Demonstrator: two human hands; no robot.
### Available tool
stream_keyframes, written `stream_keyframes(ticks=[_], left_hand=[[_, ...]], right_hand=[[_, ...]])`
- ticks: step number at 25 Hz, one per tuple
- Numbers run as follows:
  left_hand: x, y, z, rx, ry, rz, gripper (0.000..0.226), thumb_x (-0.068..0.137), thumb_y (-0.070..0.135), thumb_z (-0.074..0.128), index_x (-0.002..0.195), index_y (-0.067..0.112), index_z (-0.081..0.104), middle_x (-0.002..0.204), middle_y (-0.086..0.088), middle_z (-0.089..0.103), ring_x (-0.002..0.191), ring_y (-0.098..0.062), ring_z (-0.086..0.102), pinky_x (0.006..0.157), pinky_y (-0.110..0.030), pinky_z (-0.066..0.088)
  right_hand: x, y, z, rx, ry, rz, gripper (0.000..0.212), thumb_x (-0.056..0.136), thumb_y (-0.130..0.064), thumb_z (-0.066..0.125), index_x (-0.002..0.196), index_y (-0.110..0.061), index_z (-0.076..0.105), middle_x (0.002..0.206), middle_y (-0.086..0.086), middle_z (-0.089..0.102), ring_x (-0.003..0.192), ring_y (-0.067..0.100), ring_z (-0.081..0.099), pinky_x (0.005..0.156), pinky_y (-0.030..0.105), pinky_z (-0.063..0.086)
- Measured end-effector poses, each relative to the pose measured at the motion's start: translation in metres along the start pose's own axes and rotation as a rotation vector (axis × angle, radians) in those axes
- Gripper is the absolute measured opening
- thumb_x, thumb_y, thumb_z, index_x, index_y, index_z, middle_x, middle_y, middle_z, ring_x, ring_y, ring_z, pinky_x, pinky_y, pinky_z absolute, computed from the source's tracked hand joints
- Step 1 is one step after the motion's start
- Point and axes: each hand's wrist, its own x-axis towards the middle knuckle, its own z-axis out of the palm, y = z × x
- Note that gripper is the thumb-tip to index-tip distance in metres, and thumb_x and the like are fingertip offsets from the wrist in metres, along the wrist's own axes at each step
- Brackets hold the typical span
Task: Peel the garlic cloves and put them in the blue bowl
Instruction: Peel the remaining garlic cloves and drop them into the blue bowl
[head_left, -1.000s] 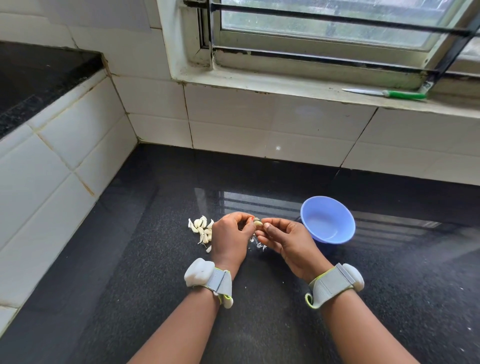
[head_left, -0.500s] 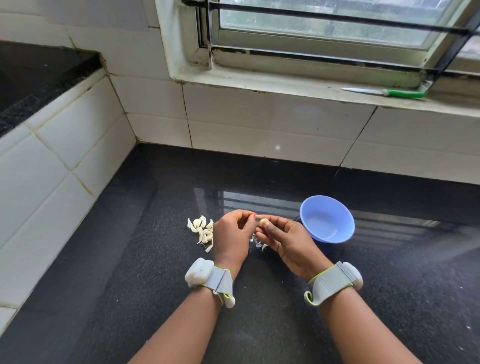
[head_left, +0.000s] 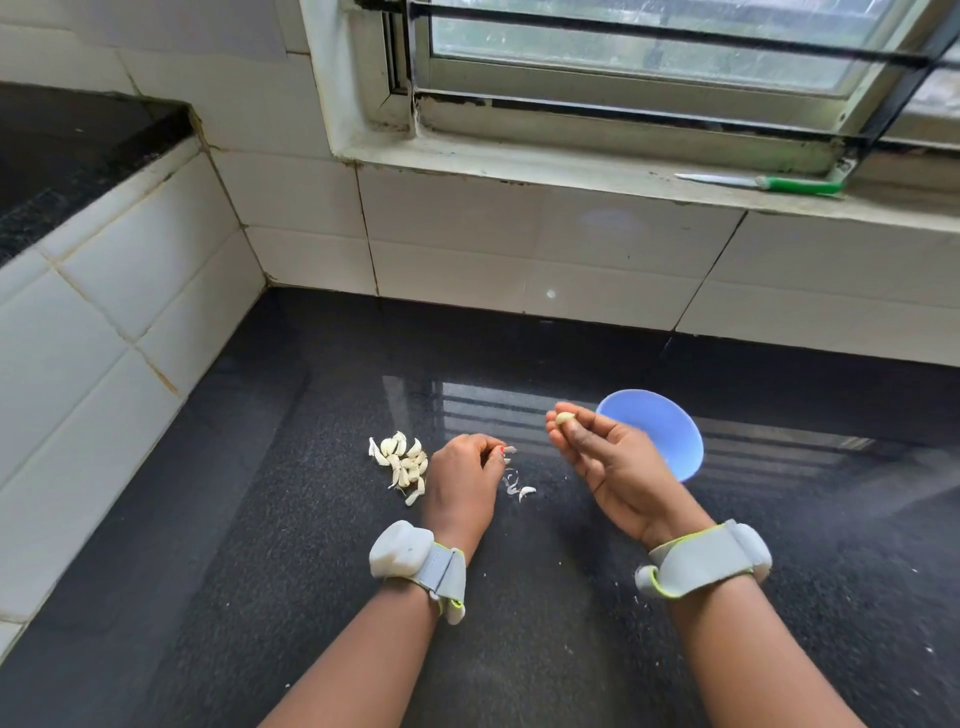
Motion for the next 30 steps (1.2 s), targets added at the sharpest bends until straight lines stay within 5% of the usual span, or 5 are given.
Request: stream_keyframes(ticks=[4,10,15,25,30], left_hand=[[-0.002,0.002,0.004,0.091,-0.035,0.032,0.021,0.092,0.018,0.054,0.100,0.011,0.072,0.101,-0.007,0.068,0.096,-0.024,0.061,0.084,-0.032,0.042],[0.001,0.002,0.006,0.087,-0.019,0.066,0.004,0.079,0.021,0.073,0.078,0.020,0.070,0.079,0.003,0.063,0.073,-0.013,0.058,0.071,-0.022,0.042],[-0.002,0.000,0.007,0.037,-0.058,0.075,0.016,0.079,0.003,0.068,0.085,0.018,0.072,0.084,0.005,0.070,0.076,-0.011,0.061,0.074,-0.018,0.044],[-0.006,-0.001,-0.001,-0.050,0.011,0.052,0.026,0.090,0.022,0.055,0.070,0.012,0.068,0.070,0.004,0.065,0.064,-0.010,0.055,0.062,-0.026,0.038],[-0.007,-0.014,-0.019,-0.133,0.051,-0.023,0.010,0.082,0.011,0.070,0.083,0.020,0.069,0.074,0.014,0.065,0.070,0.002,0.060,0.065,-0.005,0.040]], right_hand=[[0.007,-0.037,-0.021,-0.070,0.134,-0.173,0.028,0.070,-0.009,0.069,0.097,-0.002,0.067,0.078,0.001,0.074,0.073,0.007,0.070,0.069,0.014,0.055],[0.018,-0.050,-0.066,-1.255,0.524,-0.313,0.006,0.084,-0.016,0.074,0.089,-0.019,0.076,0.084,-0.001,0.072,0.080,0.016,0.065,0.074,0.023,0.046],[0.025,-0.037,-0.071,-1.666,0.515,-0.190,0.010,0.082,-0.024,0.073,0.092,-0.024,0.075,0.102,0.004,0.070,0.100,0.027,0.063,0.078,0.031,0.048],[0.024,-0.036,-0.053,-1.563,0.562,-0.521,0.030,0.090,0.000,0.052,0.102,-0.017,0.074,0.101,0.004,0.071,0.099,0.028,0.061,0.080,0.032,0.048],[0.019,0.004,-0.001,-1.399,0.172,-0.793,0.029,0.083,0.009,0.058,0.098,-0.010,0.074,0.093,0.008,0.070,0.087,0.026,0.067,0.079,0.032,0.052]])
